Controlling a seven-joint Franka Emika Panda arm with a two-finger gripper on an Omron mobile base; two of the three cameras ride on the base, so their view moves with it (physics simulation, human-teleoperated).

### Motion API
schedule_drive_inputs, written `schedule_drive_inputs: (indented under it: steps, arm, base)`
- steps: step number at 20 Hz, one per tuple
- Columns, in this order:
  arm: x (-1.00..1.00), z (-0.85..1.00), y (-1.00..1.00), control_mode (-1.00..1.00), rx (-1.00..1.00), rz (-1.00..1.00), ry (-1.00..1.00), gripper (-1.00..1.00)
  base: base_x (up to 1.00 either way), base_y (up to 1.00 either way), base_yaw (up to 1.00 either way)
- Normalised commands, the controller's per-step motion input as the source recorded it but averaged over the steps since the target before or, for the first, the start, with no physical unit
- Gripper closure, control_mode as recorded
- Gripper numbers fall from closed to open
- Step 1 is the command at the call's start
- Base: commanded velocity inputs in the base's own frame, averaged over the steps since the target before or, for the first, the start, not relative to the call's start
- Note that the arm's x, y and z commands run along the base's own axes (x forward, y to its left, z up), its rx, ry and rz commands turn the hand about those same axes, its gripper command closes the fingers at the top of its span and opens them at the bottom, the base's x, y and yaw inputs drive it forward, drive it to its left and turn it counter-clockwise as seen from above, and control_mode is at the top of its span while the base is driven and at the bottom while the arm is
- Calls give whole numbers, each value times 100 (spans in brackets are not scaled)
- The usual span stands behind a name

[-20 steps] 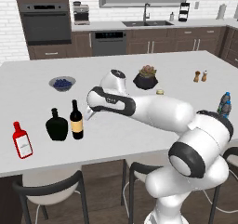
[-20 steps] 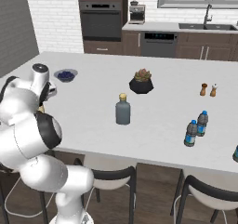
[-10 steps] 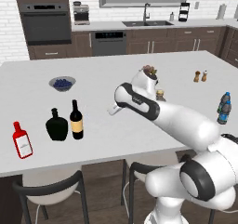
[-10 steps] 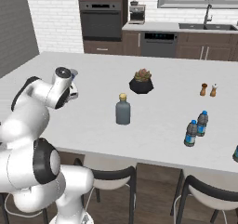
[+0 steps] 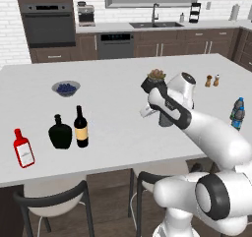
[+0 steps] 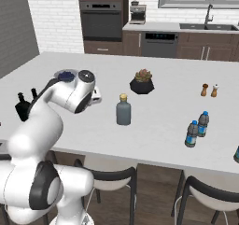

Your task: Move the plastic bottles in the middle to the plastics group, and the glass bottles in the middle to the glass group.

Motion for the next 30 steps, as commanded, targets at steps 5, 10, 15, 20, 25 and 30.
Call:
schedule_drive_inputs:
  steps: [5, 10, 15, 20, 25, 30]
  arm:
    - [4, 16, -92, -100, -1, -26, 11, -100]
    - [24, 19, -78, -100, -7, -33, 16, -100]
    - [39, 14, -46, -100, -12, -30, 17, -100]
    - [62, 0, -10, -100, -6, -6, 3, -100]
    - [52, 0, -26, -100, 0, 0, 0, -100]
    - [41, 0, -42, -100, 5, 0, 0, -100]
  base:
    - [0, 0, 0]
    - [0, 0, 0]
    - [0, 0, 0]
    - [0, 0, 0]
    - [0, 0, 0]
    - [0, 0, 0]
